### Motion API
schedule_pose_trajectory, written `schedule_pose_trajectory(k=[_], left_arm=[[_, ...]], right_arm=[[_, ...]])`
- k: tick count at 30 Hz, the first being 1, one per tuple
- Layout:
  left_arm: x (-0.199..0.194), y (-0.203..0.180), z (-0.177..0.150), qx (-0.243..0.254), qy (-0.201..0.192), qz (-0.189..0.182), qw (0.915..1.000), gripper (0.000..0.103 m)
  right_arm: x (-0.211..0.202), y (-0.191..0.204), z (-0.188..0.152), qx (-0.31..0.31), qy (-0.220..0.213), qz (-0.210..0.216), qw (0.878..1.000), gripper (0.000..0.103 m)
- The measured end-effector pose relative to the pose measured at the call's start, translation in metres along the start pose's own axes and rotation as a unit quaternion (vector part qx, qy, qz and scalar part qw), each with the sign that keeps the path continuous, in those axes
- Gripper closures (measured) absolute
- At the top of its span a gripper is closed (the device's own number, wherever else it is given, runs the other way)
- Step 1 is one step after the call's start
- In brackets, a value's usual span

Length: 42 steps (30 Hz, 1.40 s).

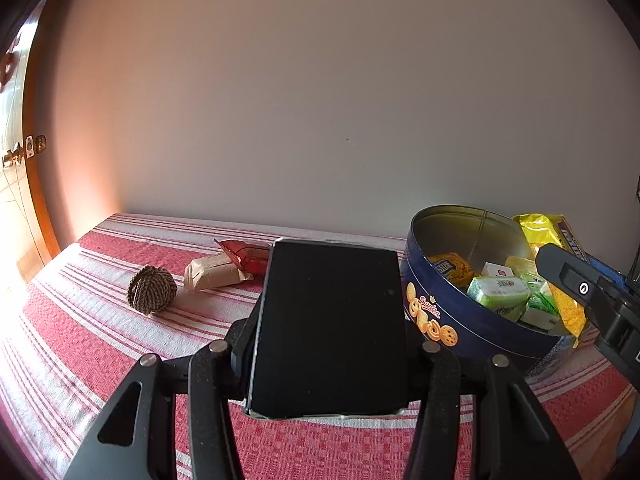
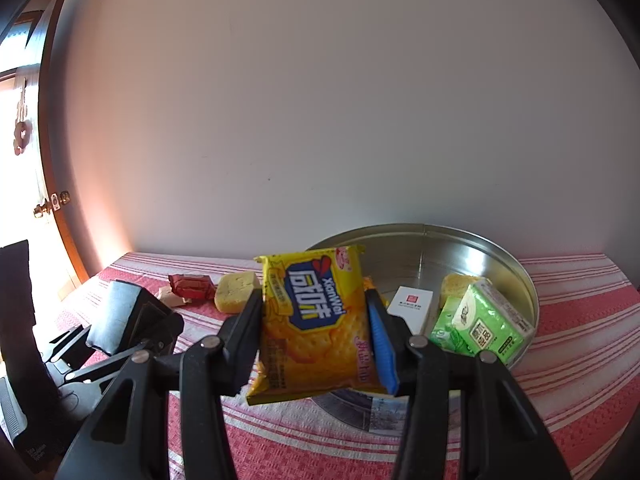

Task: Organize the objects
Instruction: 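Carry the black box and biscuit packet over the tin and release both inside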

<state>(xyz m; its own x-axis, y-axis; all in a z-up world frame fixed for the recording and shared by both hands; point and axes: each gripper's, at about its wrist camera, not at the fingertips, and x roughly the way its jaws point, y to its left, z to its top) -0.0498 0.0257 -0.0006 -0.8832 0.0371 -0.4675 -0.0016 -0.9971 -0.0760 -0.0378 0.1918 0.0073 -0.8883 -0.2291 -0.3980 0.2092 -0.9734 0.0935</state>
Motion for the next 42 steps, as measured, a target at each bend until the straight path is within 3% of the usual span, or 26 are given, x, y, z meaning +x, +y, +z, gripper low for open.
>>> schedule_pose_trajectory(k=[17,35,42], left_arm=[[-0.002,-0.028,0.004,0.009,-0.005,-0.010,0.9999,0.050],[0.019,-0.115,0.029,0.049,-0.027,-0.065,0.9963,0.050],[0.038,-0.139,0.029,0.052,-0.014,-0.078,0.9955,0.050]], right_arm=[[-0.003,-0.025,0.000,-0.002,-0.006,-0.034,0.999,0.053],[-0.004,-0.096,0.006,0.014,-0.005,-0.096,0.995,0.053],[-0.001,-0.123,0.008,0.021,-0.005,-0.132,0.991,0.053]])
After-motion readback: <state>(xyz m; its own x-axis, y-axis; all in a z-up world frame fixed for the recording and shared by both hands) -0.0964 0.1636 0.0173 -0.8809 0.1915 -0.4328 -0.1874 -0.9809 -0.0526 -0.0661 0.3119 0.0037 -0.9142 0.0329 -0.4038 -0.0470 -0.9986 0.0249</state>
